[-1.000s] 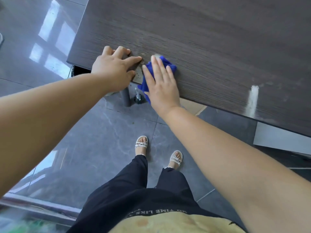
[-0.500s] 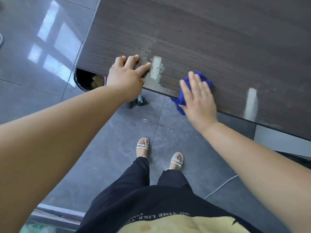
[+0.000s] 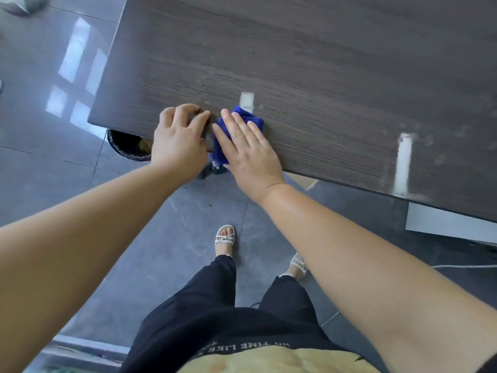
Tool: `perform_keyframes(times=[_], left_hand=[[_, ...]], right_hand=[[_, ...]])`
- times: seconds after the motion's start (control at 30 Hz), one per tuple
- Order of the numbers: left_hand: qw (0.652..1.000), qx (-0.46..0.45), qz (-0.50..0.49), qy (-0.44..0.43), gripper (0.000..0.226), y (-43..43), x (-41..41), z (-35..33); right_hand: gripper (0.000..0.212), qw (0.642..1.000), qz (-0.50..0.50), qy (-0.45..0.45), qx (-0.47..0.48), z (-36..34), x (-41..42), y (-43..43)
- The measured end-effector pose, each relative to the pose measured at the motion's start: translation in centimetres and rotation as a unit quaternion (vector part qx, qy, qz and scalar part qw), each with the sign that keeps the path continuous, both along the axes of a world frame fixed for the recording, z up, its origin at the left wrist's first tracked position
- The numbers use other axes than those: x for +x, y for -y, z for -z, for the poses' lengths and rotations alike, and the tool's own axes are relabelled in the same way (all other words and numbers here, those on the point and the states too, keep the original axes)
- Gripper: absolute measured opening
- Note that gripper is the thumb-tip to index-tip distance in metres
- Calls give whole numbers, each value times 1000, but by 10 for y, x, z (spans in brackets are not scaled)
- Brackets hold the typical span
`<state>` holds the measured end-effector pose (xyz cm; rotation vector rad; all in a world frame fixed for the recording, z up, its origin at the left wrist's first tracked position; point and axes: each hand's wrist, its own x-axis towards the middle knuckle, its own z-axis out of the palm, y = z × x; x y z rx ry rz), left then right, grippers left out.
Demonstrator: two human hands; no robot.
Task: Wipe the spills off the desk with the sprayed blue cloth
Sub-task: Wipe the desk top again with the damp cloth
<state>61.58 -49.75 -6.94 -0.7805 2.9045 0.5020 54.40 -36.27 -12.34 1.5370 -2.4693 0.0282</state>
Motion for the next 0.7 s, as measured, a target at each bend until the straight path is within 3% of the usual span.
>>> perform_keyframes(times=[0.13,0.27,0.4,0.7], left_hand=[[1000,-26,3,-14,57,-37,-6,1],[999,-24,39,-18,51,-86,-22,-1],[994,-48,98,-28,44,-142,-44,1],[988,-72,134,-22,42,-259,-95,2]], right_hand=[[53,1000,-10,5,-18,-4,-25,-60],[72,1000,-15,22,0,-7,-49,-118],[75,1000,-13,26,-1,-10,-72,-177],[78,999,-1,48,3,-12,-117,-303]])
